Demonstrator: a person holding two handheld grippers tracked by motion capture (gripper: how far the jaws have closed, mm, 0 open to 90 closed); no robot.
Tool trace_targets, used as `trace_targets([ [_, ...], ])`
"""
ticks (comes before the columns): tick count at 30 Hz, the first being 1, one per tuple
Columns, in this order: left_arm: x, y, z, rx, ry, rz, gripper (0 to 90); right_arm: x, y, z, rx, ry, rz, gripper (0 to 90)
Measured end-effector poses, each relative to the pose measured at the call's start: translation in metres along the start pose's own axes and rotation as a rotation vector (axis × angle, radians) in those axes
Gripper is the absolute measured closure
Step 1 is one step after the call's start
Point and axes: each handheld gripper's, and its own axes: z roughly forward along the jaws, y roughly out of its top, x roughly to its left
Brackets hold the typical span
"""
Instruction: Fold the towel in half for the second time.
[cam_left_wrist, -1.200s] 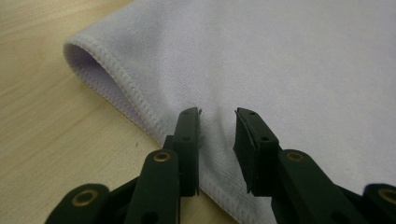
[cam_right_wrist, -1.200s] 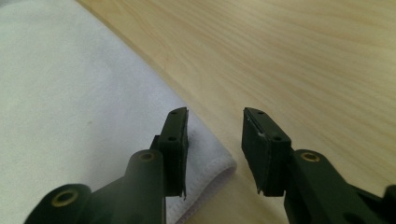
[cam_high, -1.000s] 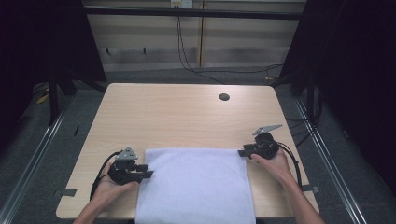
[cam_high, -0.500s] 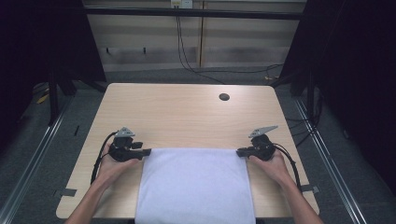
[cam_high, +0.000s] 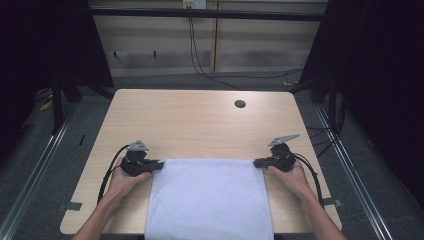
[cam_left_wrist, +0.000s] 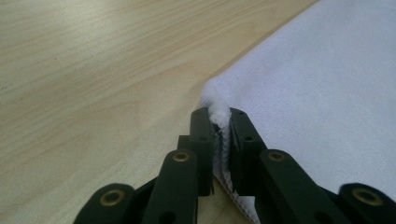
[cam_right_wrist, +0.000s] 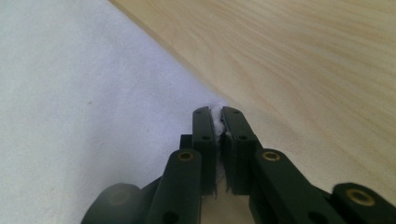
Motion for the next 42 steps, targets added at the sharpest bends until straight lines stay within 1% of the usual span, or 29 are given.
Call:
trace_targets([
  [1,0.0,0.001,-0.001,-0.003,-0.007,-0.006,83.2,-0.001,0.0,0.0,-0.003,0.007,0.013,85.2],
  [2,0.001,0.001,-0.002,-0.012,-0.008,-0.009,83.7,-0.002,0.0,-0.001,-0.003,0.009,0.011,85.5],
  [4,0.005,0.005,-0.006,-0.046,-0.013,-0.019,83.8,-0.004,0.002,-0.003,-0.027,0.012,0.025,85.9],
  [6,0.008,0.011,-0.012,-0.095,-0.014,-0.029,83.8,-0.006,0.007,-0.009,-0.066,0.009,0.031,86.1],
  [7,0.008,0.011,-0.012,-0.095,-0.014,-0.029,83.9,-0.006,0.007,-0.009,-0.066,0.009,0.031,86.1],
  [8,0.009,0.017,-0.014,-0.108,-0.008,-0.031,83.9,-0.009,0.015,-0.015,-0.096,0.0,0.024,86.2],
  [9,0.01,0.024,-0.016,-0.119,-0.007,-0.012,83.9,-0.009,0.018,-0.016,-0.104,-0.003,0.03,86.2],
  [11,0.013,0.033,-0.02,-0.135,0.001,-0.014,83.9,-0.011,0.025,-0.019,-0.116,-0.015,0.028,86.2],
  [13,0.018,0.042,-0.023,-0.16,0.005,-0.026,83.9,-0.013,0.035,-0.023,-0.141,-0.024,0.025,86.2],
  [14,0.018,0.042,-0.023,-0.16,0.005,-0.026,83.9,-0.014,0.04,-0.025,-0.155,-0.032,0.021,86.2],
  [15,0.02,0.045,-0.024,-0.17,0.005,-0.034,83.9,-0.014,0.04,-0.025,-0.155,-0.032,0.021,86.2],
  [16,0.025,0.053,-0.026,-0.198,0.006,-0.055,84.0,-0.016,0.052,-0.03,-0.18,-0.042,0.023,86.2],
  [19,0.029,0.064,-0.03,-0.218,0.023,-0.064,83.9,-0.019,0.065,-0.035,-0.194,-0.061,0.019,86.2],
  [20,0.029,0.064,-0.03,-0.218,0.023,-0.064,83.9,-0.019,0.065,-0.035,-0.194,-0.061,0.019,86.2],
  [21,0.031,0.074,-0.033,-0.224,0.043,-0.048,83.9,-0.022,0.077,-0.04,-0.205,-0.077,0.014,86.3],
  [23,0.033,0.087,-0.038,-0.246,0.064,-0.046,83.9,-0.024,0.086,-0.044,-0.221,-0.085,0.009,86.3],
  [24,0.034,0.091,-0.039,-0.255,0.071,-0.047,84.0,-0.025,0.093,-0.047,-0.23,-0.1,0.008,86.4],
  [25,0.034,0.097,-0.042,-0.266,0.091,-0.043,83.9,-0.026,0.096,-0.049,-0.239,-0.105,0.01,86.4],
  [27,0.033,0.106,-0.046,-0.282,0.09,-0.048,84.1,-0.026,0.104,-0.056,-0.261,-0.114,0.016,86.4],
  [28,0.032,0.111,-0.048,-0.279,0.101,-0.034,84.2,-0.026,0.107,-0.059,-0.259,-0.12,0.018,86.5],
  [30,0.026,0.116,-0.053,-0.3,0.105,-0.018,84.3,-0.024,0.111,-0.064,-0.268,-0.133,0.014,86.5],
  [33,0.018,0.114,-0.062,-0.304,0.098,0.02,84.3,-0.019,0.11,-0.071,-0.283,-0.126,0.006,86.6],
  [34,0.018,0.114,-0.062,-0.304,0.098,0.02,84.3,-0.019,0.11,-0.071,-0.283,-0.126,0.006,86.6],
  [35,0.015,0.111,-0.067,-0.309,0.095,0.031,84.3,-0.013,0.104,-0.076,-0.296,-0.116,-0.02,86.7],
  [36,0.009,0.103,-0.073,-0.31,0.088,0.052,84.2,-0.009,0.101,-0.078,-0.296,-0.111,-0.029,86.7],
  [39,-0.002,0.089,-0.082,-0.334,0.058,0.05,84.2,0.002,0.088,-0.085,-0.306,-0.09,-0.054,86.7],
  [40,-0.002,0.089,-0.082,-0.334,0.058,0.05,84.2,0.002,0.088,-0.085,-0.306,-0.09,-0.054,86.7],
  [41,-0.011,0.08,-0.086,-0.338,0.054,0.061,84.2,0.011,0.077,-0.093,-0.324,-0.073,-0.077,86.7],
  [42,-0.011,0.08,-0.086,-0.338,0.054,0.061,84.2,0.011,0.077,-0.093,-0.324,-0.073,-0.077,86.7],
])
